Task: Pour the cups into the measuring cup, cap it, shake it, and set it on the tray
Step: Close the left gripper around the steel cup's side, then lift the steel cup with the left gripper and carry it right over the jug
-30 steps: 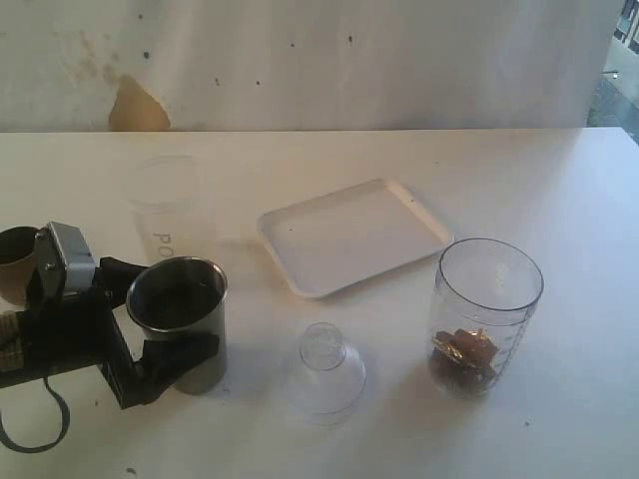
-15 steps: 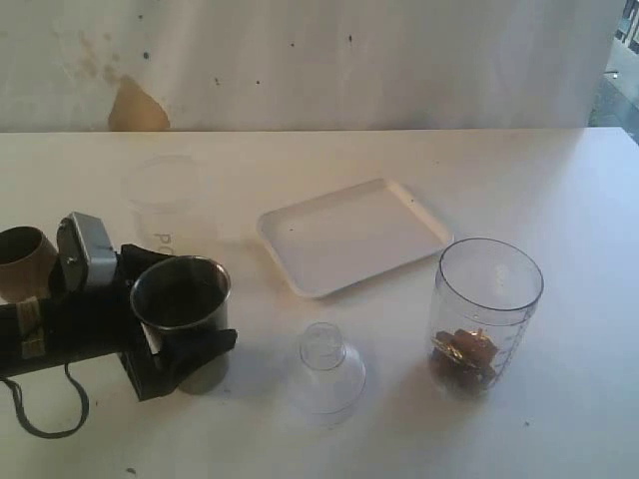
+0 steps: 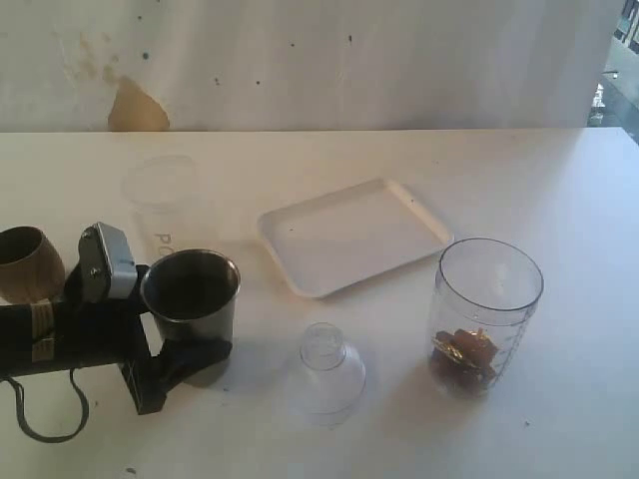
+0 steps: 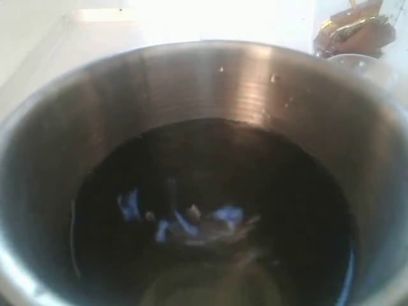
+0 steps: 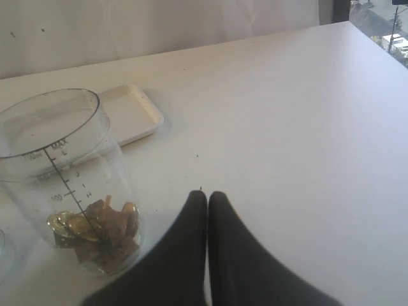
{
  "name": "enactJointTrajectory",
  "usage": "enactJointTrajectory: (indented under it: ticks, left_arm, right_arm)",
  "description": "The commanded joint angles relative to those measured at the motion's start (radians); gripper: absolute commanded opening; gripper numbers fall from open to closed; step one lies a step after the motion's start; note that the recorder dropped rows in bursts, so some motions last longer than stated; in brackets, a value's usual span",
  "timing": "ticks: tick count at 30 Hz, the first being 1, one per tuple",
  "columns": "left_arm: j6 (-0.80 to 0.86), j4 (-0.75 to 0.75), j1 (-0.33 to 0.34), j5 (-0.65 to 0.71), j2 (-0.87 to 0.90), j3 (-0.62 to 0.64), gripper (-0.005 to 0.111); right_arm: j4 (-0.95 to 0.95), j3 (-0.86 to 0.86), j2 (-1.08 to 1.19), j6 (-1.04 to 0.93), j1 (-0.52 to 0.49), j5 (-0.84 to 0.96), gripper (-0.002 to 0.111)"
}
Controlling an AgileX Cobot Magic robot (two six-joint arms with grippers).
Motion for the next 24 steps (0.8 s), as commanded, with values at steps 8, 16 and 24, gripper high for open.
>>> enactJointTrajectory:
  ticks: [8,16,24]
  left_arm:
    - [-0.105,-0.044,-0.006,-0.184,-0.027,-0.002,0.0]
    - [-0.109,-0.052,-0.006,-0.184,-0.145,-0.005,0.0]
    - [-0.334,0.019,-0.04,-0.116,-0.241,-0.095,0.0]
  right_arm:
    - [-0.005,0.005,-0.005,0.004,-0.005,-0.002,0.0]
    - [-0.005,0.005,-0.005,0.004,-0.005,-0.002,0.0]
    - [-0.005,0.005,-0.005,0.004,-0.005,-0.002,0.0]
